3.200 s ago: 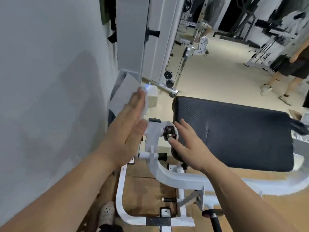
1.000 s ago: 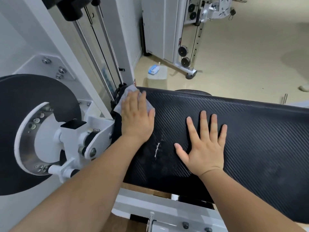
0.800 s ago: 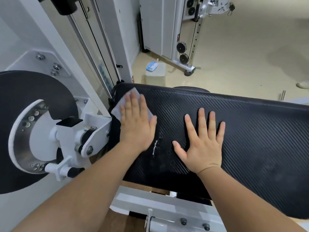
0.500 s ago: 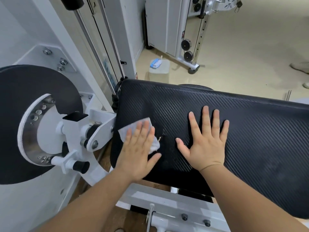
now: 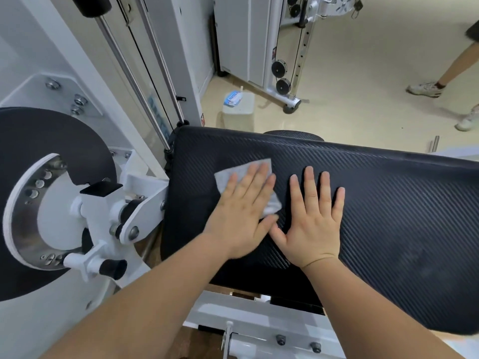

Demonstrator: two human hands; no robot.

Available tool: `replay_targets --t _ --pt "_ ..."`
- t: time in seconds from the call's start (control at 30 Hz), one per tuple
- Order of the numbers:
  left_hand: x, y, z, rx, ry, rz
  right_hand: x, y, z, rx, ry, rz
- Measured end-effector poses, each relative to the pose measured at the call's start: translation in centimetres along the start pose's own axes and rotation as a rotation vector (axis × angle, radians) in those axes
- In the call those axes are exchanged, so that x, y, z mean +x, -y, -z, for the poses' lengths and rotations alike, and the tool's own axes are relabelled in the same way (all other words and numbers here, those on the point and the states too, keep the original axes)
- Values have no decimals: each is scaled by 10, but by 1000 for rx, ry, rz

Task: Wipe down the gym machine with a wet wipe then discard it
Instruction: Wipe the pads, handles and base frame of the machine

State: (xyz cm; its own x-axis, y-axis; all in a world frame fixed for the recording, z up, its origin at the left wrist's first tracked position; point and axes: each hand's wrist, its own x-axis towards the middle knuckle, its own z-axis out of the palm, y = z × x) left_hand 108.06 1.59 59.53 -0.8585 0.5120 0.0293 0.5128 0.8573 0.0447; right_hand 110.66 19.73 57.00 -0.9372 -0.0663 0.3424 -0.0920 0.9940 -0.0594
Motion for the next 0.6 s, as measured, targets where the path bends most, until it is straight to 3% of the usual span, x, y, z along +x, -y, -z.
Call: replay_targets --t 0.13,0.3,0.43,0.6 --pt "-32 29 -15 9 -28 -22 0 1 1 -11 17 -7" --pt "40 38 24 -80 -24 280 -1 2 2 10 7 -14" --pt "67 3 29 -25 -10 116 -1 -1 5 91 -25 -44" --pt "10 -19 -10 48 -10 -73 -2 -2 4 132 -44 -28"
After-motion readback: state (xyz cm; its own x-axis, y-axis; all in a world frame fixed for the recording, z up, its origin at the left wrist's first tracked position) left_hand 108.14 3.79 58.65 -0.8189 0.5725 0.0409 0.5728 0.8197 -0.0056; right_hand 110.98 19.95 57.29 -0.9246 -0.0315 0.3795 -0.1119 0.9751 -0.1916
